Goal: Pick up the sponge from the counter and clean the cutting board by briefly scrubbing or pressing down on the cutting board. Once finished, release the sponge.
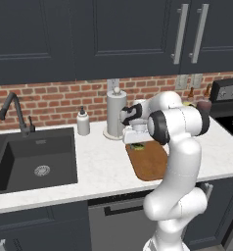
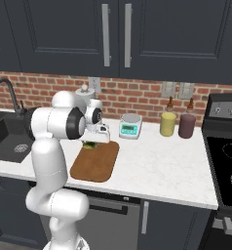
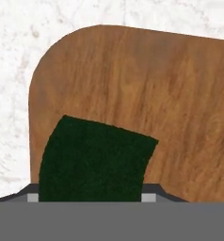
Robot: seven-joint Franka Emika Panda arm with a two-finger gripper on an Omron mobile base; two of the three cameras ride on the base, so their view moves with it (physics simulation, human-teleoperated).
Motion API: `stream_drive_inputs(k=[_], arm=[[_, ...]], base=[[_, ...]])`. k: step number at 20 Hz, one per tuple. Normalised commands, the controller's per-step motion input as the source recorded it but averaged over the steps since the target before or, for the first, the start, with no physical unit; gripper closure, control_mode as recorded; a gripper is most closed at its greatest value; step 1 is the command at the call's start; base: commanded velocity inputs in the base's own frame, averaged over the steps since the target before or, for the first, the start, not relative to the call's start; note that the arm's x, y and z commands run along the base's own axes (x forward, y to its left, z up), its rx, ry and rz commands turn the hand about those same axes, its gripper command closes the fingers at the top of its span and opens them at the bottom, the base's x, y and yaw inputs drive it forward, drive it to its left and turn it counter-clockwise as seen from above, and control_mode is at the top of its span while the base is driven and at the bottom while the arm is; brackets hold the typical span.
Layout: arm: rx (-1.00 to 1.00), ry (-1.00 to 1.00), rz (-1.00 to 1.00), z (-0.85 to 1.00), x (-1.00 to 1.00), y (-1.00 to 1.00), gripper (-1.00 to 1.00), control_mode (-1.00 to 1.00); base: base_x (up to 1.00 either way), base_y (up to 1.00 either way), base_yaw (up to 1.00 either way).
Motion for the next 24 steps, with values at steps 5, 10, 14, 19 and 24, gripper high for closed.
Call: stream_drive_inputs(k=[5,10,14,19,24], arm=[[0.0,-0.01,0.0,-0.2,0.16,0.0,1.0,-1.0],[0.0,-0.04,0.0,-0.05,0.44,-0.01,1.0,-1.0],[0.0,-0.02,0.0,-0.25,0.42,-0.04,1.0,-1.0],[-0.01,0.0,0.0,-0.41,0.29,-0.09,1.0,-1.0],[0.0,0.0,-0.01,-0.13,0.0,-0.24,1.0,-1.0]], base=[[0.0,0.0,0.0],[0.0,0.0,0.0],[0.0,0.0,0.0],[0.0,0.0,0.0],[0.0,0.0,0.0]])
